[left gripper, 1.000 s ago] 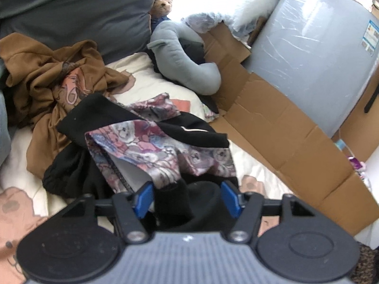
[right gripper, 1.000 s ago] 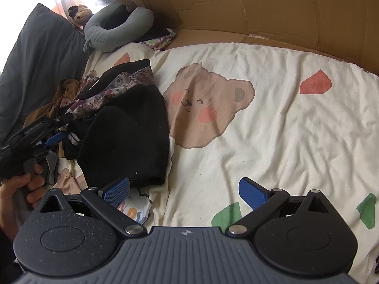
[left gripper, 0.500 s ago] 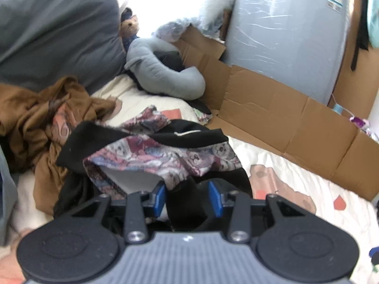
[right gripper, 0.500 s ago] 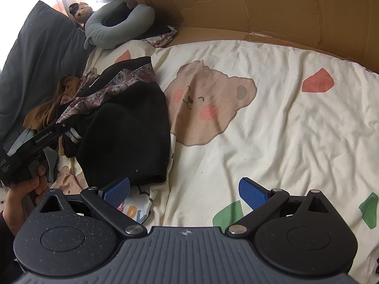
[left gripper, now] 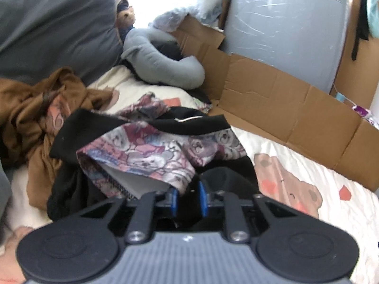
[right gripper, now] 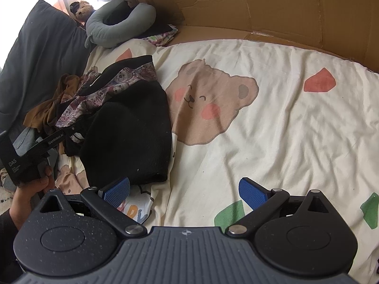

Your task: Fold clothes

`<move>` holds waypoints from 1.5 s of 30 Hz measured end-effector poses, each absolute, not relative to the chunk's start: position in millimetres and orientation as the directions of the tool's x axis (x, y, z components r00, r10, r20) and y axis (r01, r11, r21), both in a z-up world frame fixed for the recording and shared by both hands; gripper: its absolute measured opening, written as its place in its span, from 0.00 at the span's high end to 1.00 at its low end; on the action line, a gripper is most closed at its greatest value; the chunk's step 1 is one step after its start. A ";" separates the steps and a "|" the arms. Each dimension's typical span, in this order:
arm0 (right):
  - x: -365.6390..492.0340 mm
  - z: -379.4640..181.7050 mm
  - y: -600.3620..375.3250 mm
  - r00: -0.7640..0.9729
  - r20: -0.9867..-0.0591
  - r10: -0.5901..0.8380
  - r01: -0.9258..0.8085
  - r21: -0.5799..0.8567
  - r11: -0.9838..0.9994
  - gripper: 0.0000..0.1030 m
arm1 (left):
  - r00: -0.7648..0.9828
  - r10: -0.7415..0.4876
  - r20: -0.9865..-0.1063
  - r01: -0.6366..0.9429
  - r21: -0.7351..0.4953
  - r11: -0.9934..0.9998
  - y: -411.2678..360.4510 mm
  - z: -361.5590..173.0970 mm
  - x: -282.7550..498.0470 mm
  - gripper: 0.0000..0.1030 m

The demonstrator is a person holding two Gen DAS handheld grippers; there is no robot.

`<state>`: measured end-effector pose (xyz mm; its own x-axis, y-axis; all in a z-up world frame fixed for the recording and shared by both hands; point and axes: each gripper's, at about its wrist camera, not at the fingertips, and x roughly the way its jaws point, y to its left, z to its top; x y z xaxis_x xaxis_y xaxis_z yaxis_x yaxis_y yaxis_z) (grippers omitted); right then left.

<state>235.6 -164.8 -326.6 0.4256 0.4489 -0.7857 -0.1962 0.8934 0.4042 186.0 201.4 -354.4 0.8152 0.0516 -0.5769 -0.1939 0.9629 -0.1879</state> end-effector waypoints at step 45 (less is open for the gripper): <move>247.2 -352.3 -181.2 0.307 -0.620 0.722 0.026 0.764 0.645 0.57 | 0.596 -0.543 -0.592 0.340 -0.427 0.838 46.2 -341.6 136.1 0.97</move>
<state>247.2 -181.2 -352.3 0.3072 0.7218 -0.6202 0.0265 0.6450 0.7637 136.1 46.2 -341.6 0.5956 -0.5429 -0.5921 0.3400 0.8381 -0.4265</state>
